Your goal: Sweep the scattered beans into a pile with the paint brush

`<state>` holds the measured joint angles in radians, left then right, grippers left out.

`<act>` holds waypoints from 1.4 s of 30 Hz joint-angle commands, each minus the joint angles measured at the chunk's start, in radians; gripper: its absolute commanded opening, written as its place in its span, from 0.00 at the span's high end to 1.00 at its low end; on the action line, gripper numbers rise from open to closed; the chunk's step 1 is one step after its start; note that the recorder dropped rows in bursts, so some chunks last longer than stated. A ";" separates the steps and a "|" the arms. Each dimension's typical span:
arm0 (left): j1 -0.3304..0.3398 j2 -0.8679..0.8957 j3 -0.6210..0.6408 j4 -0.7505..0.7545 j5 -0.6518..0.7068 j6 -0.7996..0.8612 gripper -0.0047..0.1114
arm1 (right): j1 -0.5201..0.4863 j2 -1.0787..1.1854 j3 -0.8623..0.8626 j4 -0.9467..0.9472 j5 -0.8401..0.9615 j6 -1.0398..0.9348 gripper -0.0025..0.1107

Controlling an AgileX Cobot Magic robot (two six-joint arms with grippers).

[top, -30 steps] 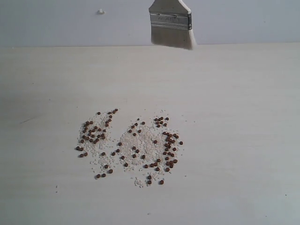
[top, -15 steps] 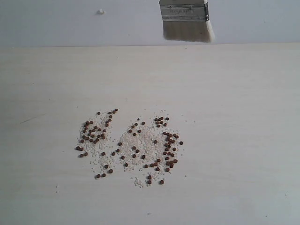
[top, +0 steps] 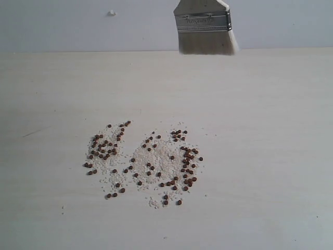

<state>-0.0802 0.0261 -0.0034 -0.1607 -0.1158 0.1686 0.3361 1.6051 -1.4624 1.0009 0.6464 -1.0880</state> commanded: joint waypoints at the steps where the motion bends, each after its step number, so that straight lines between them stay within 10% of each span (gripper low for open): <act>1: 0.001 -0.005 0.003 -0.008 0.141 0.011 0.96 | 0.001 -0.013 0.001 0.000 0.033 0.001 0.98; 14: 0.001 -0.005 0.003 -0.034 0.256 -0.048 0.96 | 0.001 -0.013 0.012 -0.177 -0.001 0.074 0.98; 20: 0.001 -0.005 0.003 -0.031 0.256 -0.044 0.96 | 0.001 0.060 0.092 0.265 0.106 -0.756 0.98; 22: 0.001 -0.005 0.003 -0.031 0.256 -0.044 0.96 | 0.001 0.151 0.092 0.501 0.401 -1.019 0.98; 42: 0.001 -0.005 0.003 -0.031 0.256 -0.044 0.96 | 0.066 0.820 -0.542 0.531 0.575 -1.028 0.98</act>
<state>-0.0802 0.0261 0.0004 -0.1830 0.1426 0.1313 0.3808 2.3737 -1.9381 1.5337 1.2064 -2.0943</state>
